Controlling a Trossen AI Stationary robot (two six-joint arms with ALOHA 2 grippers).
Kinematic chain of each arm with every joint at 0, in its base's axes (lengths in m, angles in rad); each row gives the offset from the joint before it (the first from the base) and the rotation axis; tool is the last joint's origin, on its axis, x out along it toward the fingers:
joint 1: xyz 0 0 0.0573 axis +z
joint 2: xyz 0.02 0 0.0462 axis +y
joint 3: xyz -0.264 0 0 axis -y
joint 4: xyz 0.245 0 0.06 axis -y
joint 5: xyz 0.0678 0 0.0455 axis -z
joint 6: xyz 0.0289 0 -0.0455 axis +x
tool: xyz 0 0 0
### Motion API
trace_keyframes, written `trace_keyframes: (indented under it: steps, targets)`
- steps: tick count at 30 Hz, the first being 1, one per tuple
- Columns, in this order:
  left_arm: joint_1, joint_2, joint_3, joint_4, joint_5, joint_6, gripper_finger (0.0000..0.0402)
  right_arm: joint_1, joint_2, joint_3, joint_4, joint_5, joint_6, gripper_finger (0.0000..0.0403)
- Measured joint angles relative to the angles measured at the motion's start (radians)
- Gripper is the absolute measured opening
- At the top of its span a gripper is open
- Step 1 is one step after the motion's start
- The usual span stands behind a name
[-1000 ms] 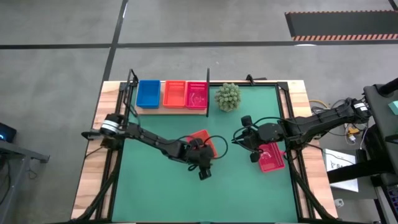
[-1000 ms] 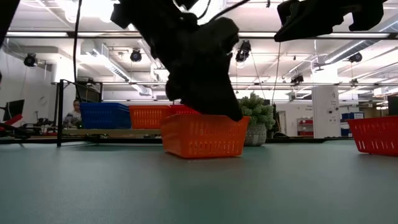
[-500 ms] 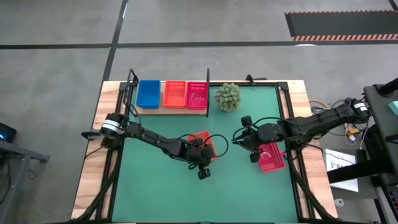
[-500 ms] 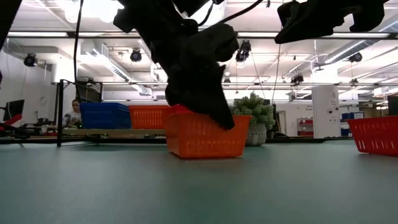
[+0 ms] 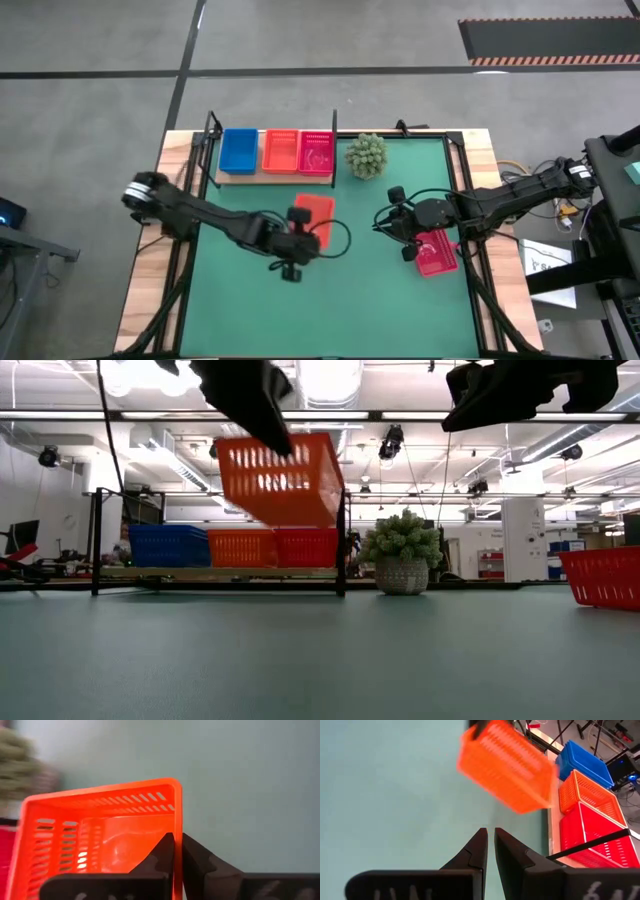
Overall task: Stack baskets on shelf by color
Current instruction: Stack the orange bin on the orange bin on the shelf
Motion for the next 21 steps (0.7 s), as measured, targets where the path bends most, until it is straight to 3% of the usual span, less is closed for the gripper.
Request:
trace_keyframes:
  steps: [5, 11, 18, 21]
  targets:
    - [0.056, -0.160, -0.041, -0.073, -0.116, 0.145, 0.0000, 0.000, 0.000, -0.001, -0.001, 0.000, -0.001, 0.0027]
    - [0.230, -0.326, -0.140, -0.045, -0.118, 0.342, 0.0000, 0.000, 0.000, -0.002, 0.003, 0.000, -0.001, 0.0027]
    - [0.548, -0.402, -0.265, 0.109, 0.135, 0.520, 0.0000, 0.000, 0.000, -0.002, 0.003, 0.000, -0.002, 0.0027]
    - [0.648, -0.400, -0.295, 0.130, 0.191, 0.577, 0.0000, 0.000, 0.000, -0.002, 0.003, 0.000, -0.003, 0.0027]
